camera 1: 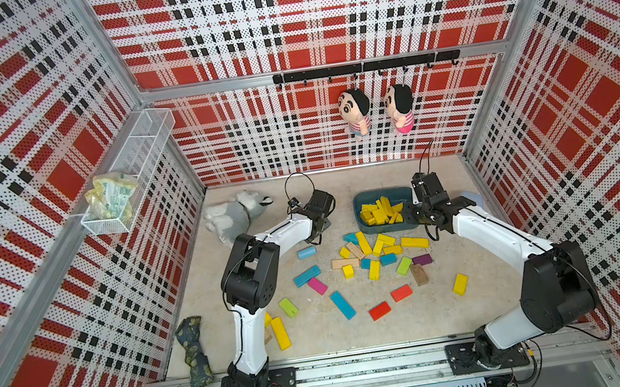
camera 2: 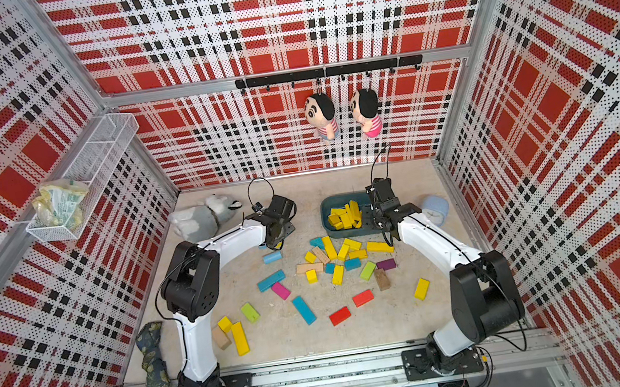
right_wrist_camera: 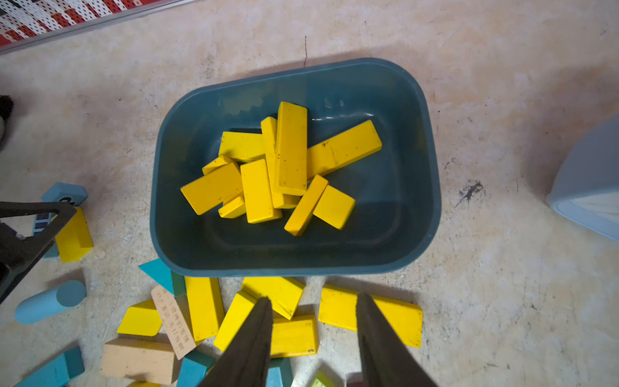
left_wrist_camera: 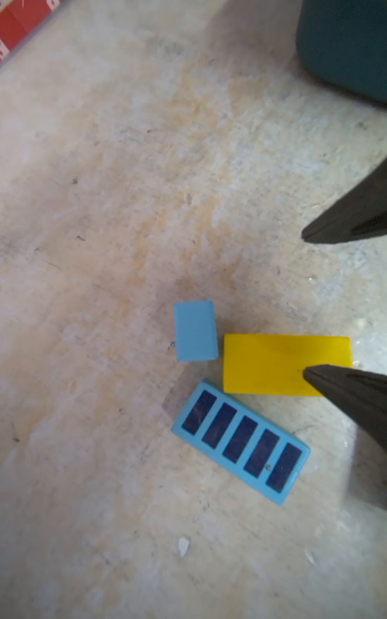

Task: Pick out the yellow building blocks
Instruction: Place the building block in the storage box, then pick up the building block from the center of the board.

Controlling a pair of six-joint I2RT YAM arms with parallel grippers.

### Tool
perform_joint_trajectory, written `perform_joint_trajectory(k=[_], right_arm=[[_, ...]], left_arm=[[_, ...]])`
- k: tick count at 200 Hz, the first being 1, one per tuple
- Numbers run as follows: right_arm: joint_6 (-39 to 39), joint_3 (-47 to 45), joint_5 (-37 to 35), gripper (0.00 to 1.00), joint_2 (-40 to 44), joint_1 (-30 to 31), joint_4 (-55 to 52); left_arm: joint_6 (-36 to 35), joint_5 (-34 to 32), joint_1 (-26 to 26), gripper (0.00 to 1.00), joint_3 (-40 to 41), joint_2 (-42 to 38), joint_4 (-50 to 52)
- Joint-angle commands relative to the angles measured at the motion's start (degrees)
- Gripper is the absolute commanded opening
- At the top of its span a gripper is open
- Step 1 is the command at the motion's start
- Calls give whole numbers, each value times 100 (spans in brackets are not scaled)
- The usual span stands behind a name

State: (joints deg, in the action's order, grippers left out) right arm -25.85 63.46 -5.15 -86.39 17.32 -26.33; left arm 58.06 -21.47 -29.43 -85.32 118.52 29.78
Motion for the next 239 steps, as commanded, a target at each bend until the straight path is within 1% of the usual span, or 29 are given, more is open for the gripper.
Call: perform_joint_trajectory(k=[1,82,99,107,118,141,160,169,180,196,209,226,239], right_arm=[[-68,-10,-112,45,175,-27,30],[-17,32,-197,45,159,-25,-13],[-17,32,-184,45,133,-23,5],[-9,41,-180,45,123,-27,15],[-8,67,-171,45,101,-27,5],[3,75,-136,45,79,-23,14],[-17,56,-126,44,82,-28,14],[-17,48,-119,44,95,-23,14],[-25,35,-127,44,117,-27,23],[-25,24,-131,44,157,-27,32],[-38,27,-110,45,191,-28,31],[-108,13,-46,45,235,-27,62],[-154,-17,141,46,280,-27,163]], left_arm=[[34,-457,-54,63,-311,260,717],[32,-377,-28,64,-805,799,1126],[22,-341,-11,59,-802,851,1126],[12,-338,-6,59,-808,870,1127],[-28,-323,-2,55,-816,891,1120],[-177,-357,-24,40,-869,910,1079],[-266,-374,-43,31,-883,884,1048],[-324,-354,-54,25,-879,855,1011],[-445,-313,-75,14,-833,793,899],[-576,-359,-130,5,-708,539,682],[-706,-397,-193,0,-512,229,404],[-956,-318,-259,0,-241,-209,-32],[-1226,-174,-320,0,52,-581,-468]])
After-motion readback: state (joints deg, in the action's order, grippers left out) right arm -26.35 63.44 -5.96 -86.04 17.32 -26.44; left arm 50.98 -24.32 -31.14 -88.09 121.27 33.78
